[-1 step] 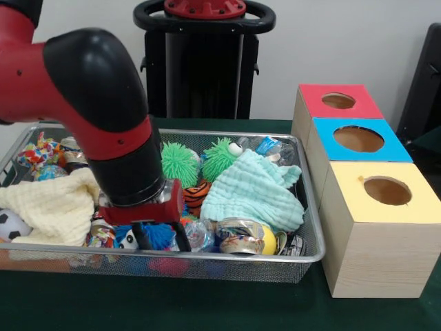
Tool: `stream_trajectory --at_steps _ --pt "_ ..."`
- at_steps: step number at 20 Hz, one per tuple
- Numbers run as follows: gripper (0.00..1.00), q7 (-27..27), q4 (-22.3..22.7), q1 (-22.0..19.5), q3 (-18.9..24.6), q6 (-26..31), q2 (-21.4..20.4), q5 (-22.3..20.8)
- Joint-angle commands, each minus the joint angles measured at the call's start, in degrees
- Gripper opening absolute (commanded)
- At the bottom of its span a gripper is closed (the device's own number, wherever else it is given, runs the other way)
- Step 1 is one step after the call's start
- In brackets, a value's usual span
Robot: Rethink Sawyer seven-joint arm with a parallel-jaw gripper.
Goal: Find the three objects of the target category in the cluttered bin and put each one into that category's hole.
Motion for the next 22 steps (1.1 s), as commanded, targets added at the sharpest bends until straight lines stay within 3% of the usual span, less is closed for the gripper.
stream_trajectory --at_steps 1,9,17,22 --pt "1.0 -9.9 -2.7 -3.7 5.4 1.2 3.0 -0.9" --pt "1.0 -9.7 -0.3 -4.7 7.2 2.3 -0.3 -2.0" --pt "1.0 -7.3 -0.5 -3.5 6.0 9.3 -5.7 -1.0" --pt "1.0 -6.5 -2.7 -2.5 5.7 12.5 -6.4 -0.7"
